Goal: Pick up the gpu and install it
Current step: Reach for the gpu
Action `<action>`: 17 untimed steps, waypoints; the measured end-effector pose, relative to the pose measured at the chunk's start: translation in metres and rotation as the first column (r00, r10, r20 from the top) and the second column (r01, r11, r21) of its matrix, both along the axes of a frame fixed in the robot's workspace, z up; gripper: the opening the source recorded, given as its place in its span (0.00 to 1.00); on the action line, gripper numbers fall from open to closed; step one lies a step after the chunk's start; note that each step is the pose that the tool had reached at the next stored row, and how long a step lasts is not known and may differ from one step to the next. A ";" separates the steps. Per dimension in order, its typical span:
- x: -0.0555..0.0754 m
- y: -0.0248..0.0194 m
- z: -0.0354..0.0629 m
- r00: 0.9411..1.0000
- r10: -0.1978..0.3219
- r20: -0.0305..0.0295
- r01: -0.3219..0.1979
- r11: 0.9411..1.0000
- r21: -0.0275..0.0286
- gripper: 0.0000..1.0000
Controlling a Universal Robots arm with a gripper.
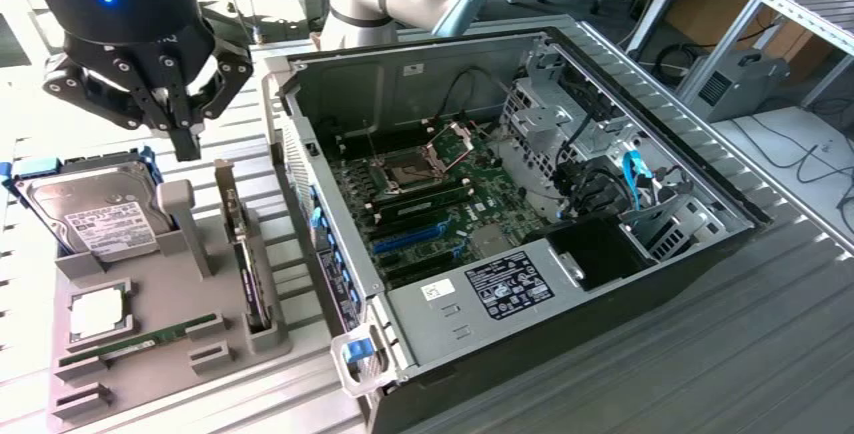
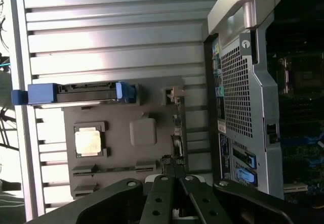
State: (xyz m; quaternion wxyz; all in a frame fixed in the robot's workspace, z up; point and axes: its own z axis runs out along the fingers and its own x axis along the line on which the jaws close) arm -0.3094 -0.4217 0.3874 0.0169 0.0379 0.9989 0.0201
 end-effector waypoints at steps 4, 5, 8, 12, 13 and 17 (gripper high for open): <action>0.003 -0.0034 -0.0017 1.000 0.000 0.000 0.000 1.000 0.000 0.11; 0.004 -0.0042 -0.0021 1.000 0.000 0.000 0.000 1.000 0.000 0.11; 0.005 -0.0062 -0.0030 1.000 0.000 0.000 0.000 1.000 0.000 0.11; 0.008 -0.0101 -0.0047 1.000 0.000 0.000 0.000 1.000 0.000 0.11; 0.008 -0.0112 -0.0052 1.000 0.000 0.000 0.000 1.000 0.000 0.11; 0.010 -0.0144 -0.0066 1.000 0.000 0.000 0.000 1.000 0.000 0.11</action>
